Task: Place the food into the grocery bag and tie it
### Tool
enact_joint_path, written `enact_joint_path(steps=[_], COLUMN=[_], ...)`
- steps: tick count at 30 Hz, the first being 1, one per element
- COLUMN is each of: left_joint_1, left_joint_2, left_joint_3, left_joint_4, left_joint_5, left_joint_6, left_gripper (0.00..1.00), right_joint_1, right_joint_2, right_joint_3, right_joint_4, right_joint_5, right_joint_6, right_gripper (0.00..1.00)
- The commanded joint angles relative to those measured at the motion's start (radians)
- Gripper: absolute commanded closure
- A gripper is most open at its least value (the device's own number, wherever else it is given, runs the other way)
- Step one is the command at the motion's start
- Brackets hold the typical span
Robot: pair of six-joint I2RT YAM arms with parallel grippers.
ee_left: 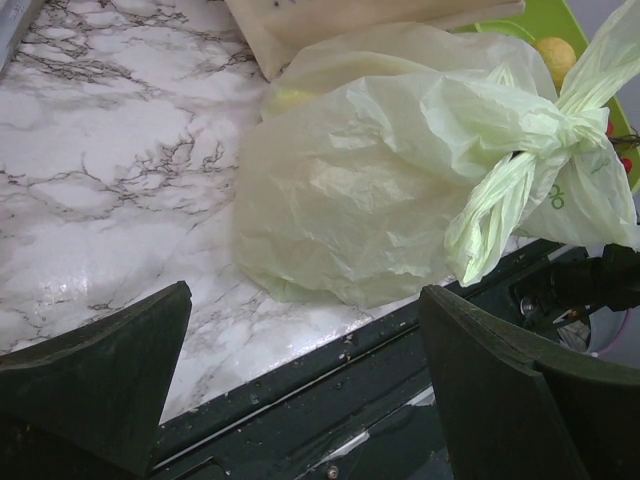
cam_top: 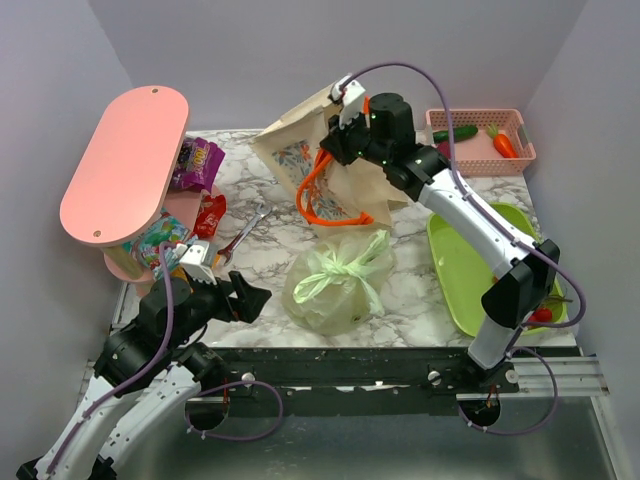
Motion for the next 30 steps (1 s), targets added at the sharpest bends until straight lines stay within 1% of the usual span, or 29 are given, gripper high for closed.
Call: enact_joint_path(steps=[1, 3, 5, 9, 10, 11, 12, 14, 15, 16, 17, 19, 21, 24, 26, 30], left_joint_1=[0.007, 0.006, 0.007, 0.009, 0.009, 0.008, 0.007, 0.009, 0.009, 0.008, 0.008, 0.008, 0.008, 0.009, 0.009, 0.009], left_joint_2=[-0.019, -0.019, -0.021, -0.023, -0.026, -0.028, -0.029, -0.034, -0.036, -0.039, -0.039, -0.040, -0.038, -0.036, -0.037, -0.043], left_joint_3=[-0.009, -0.009, -0.009, -0.009, -0.009, -0.009, -0.009, -0.009, -0.009, -0.009, -0.009, -0.009, -0.009, -0.008, -0.005, -0.002], left_joint_4=[0.019, 0.019, 0.018, 0.019, 0.018, 0.017, 0.017, 0.017, 0.017, 0.017, 0.017, 0.017, 0.017, 0.016, 0.013, 0.010], left_joint_5=[0.017, 0.017, 0.017, 0.016, 0.017, 0.016, 0.017, 0.016, 0.015, 0.015, 0.015, 0.015, 0.015, 0.015, 0.013, 0.009], left_joint_6=[0.012, 0.012, 0.013, 0.012, 0.012, 0.012, 0.012, 0.013, 0.011, 0.011, 0.011, 0.011, 0.011, 0.012, 0.009, 0.009], left_gripper=[0.01, 0.01, 0.01, 0.01, 0.02, 0.02, 0.02, 0.01, 0.01, 0.01, 0.01, 0.01, 0.01, 0.01, 0.01, 0.01], right_joint_1=[0.058, 0.084, 0.101, 0.125, 0.134, 0.141, 0.147, 0.158, 0.162, 0.163, 0.164, 0.164, 0.164, 0.164, 0.164, 0.164], right_joint_2=[0.021, 0.025, 0.027, 0.042, 0.048, 0.060, 0.073, 0.096, 0.100, 0.101, 0.098, 0.085, 0.067, 0.038, 0.014, -0.052], right_joint_3=[-0.007, -0.003, 0.007, 0.039, 0.047, 0.061, 0.077, 0.107, 0.118, 0.125, 0.135, 0.137, 0.122, 0.090, 0.071, 0.034], right_joint_4=[-0.077, -0.085, -0.095, -0.117, -0.130, -0.148, -0.177, -0.220, -0.228, -0.232, -0.232, -0.211, -0.175, -0.141, -0.128, -0.129], right_joint_5=[-0.001, 0.022, 0.005, -0.076, -0.090, -0.098, -0.100, -0.101, -0.100, -0.110, -0.125, -0.165, -0.206, -0.203, -0.150, 0.076], right_joint_6=[-0.083, -0.114, -0.131, -0.135, -0.136, -0.139, -0.142, -0.142, -0.131, -0.114, -0.095, -0.040, 0.021, 0.133, 0.190, 0.264], right_gripper=[0.99, 0.99, 0.99, 0.92, 0.88, 0.81, 0.68, 0.38, 0.27, 0.21, 0.17, 0.13, 0.12, 0.12, 0.12, 0.11])
